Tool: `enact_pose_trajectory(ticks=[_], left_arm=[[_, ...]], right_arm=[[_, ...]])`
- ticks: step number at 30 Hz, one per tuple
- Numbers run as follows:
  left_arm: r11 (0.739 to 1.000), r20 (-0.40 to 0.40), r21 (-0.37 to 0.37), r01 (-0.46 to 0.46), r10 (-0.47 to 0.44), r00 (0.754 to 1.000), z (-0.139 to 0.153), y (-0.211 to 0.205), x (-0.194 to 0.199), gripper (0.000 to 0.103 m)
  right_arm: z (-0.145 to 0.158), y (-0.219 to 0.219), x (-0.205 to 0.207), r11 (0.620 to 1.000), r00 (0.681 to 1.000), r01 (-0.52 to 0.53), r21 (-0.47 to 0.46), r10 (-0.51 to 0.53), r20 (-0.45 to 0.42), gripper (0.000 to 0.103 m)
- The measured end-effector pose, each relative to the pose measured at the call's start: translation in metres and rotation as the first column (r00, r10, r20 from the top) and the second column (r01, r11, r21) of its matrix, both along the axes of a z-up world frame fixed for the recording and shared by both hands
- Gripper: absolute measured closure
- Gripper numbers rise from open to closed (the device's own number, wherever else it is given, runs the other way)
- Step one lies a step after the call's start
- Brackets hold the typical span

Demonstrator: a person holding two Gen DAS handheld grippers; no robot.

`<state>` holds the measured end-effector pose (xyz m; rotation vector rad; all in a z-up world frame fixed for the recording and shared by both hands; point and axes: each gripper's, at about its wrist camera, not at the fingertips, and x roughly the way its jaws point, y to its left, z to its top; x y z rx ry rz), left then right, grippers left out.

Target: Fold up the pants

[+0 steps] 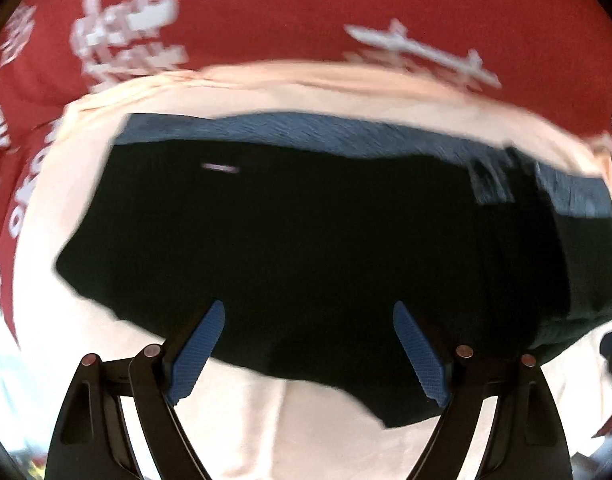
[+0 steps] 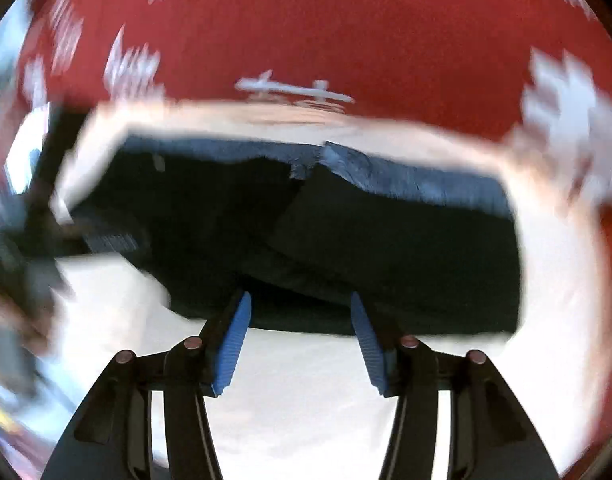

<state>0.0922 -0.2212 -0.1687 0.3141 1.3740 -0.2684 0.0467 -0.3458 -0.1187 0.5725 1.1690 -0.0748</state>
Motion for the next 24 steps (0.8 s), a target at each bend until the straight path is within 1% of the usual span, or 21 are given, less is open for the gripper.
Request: enact_pose_trajectory(ticks=[1, 2, 3, 4, 5, 6, 9, 11, 13, 16, 17, 18, 19, 20, 21, 22, 24], left_arm=[[1.000, -0.025, 0.017, 0.018, -0.018, 1.000, -0.013, -0.008, -0.003, 0.015], [0.998, -0.044, 0.052, 0.026, -0.024, 0.999, -0.026, -0.013, -0.006, 0.015], [0.998, -0.032, 0.059, 0.022, -0.020, 0.999, -0.029, -0.014, -0.007, 0.010], [0.997, 0.014, 0.072, 0.009, -0.010, 1.000, -0.028, -0.014, -0.009, 0.004], [0.997, 0.024, 0.077, 0.013, -0.015, 1.000, -0.028, -0.014, -0.009, 0.004], [0.997, 0.022, 0.069, 0.018, -0.019, 1.000, -0.029, -0.013, -0.010, 0.003], [0.999, -0.013, 0.041, -0.009, 0.010, 1.000, -0.031, -0.006, -0.007, 0.002], [0.999, -0.019, 0.042, -0.001, 0.002, 1.000, -0.032, -0.007, -0.006, 0.002], [0.998, -0.006, 0.055, 0.015, -0.015, 1.000, -0.031, -0.010, -0.008, 0.002], [0.998, 0.001, 0.058, 0.009, -0.009, 1.000, -0.033, -0.009, -0.008, 0.002], [0.998, -0.004, 0.056, 0.003, -0.003, 1.000, -0.033, -0.009, -0.008, 0.002], [0.999, -0.015, 0.053, -0.007, 0.008, 1.000, -0.033, -0.008, -0.007, 0.002], [0.999, -0.021, 0.051, -0.011, 0.013, 1.000, -0.033, -0.008, -0.007, 0.002], [0.999, -0.025, 0.050, -0.013, 0.014, 1.000, -0.033, -0.007, -0.005, 0.002], [0.999, -0.023, 0.048, -0.012, 0.013, 1.000, -0.034, -0.007, -0.005, 0.002], [0.999, -0.019, 0.048, -0.009, 0.010, 1.000, -0.034, -0.008, -0.006, 0.002], [0.999, -0.010, 0.048, -0.002, 0.002, 1.000, -0.033, -0.008, -0.008, 0.002]], right_arm=[[-0.004, -0.005, 0.002, 0.995, 0.999, 0.054, 0.082, -0.054, -0.001, 0.047], [-0.015, -0.022, -0.003, 0.967, 0.990, 0.144, 0.209, -0.143, -0.017, 0.047], [-0.027, -0.035, -0.007, 0.923, 0.974, 0.223, 0.315, -0.221, -0.041, 0.047], [-0.035, -0.036, -0.010, 0.892, 0.964, 0.260, 0.369, -0.259, -0.051, 0.047], [-0.045, -0.042, -0.014, 0.843, 0.947, 0.312, 0.437, -0.315, -0.067, 0.047], [-0.052, -0.046, -0.018, 0.807, 0.930, 0.351, 0.476, -0.359, -0.079, 0.047], [-0.065, -0.050, -0.020, 0.754, 0.910, 0.392, 0.528, -0.402, -0.102, 0.047], [-0.077, -0.049, -0.021, 0.714, 0.895, 0.421, 0.560, -0.429, -0.125, 0.047], [-0.082, -0.051, -0.022, 0.694, 0.884, 0.440, 0.570, -0.448, -0.138, 0.047], [-0.090, -0.057, -0.025, 0.655, 0.861, 0.480, 0.584, -0.479, -0.172, 0.048], [-0.094, -0.060, -0.025, 0.641, 0.849, 0.503, 0.580, -0.492, -0.192, 0.060], [-0.098, -0.064, -0.025, 0.638, 0.841, 0.521, 0.566, -0.498, -0.213, 0.091], [-0.100, -0.066, -0.025, 0.636, 0.834, 0.536, 0.555, -0.500, -0.232, 0.097], [-0.097, -0.068, -0.024, 0.638, 0.838, 0.528, 0.561, -0.499, -0.222, 0.097], [-0.091, -0.068, -0.023, 0.647, 0.845, 0.514, 0.563, -0.495, -0.202, 0.097], [-0.077, -0.065, -0.019, 0.691, 0.871, 0.468, 0.551, -0.467, -0.153, 0.098], [-0.065, -0.058, -0.015, 0.755, 0.905, 0.407, 0.514, -0.408, -0.119, 0.098]])
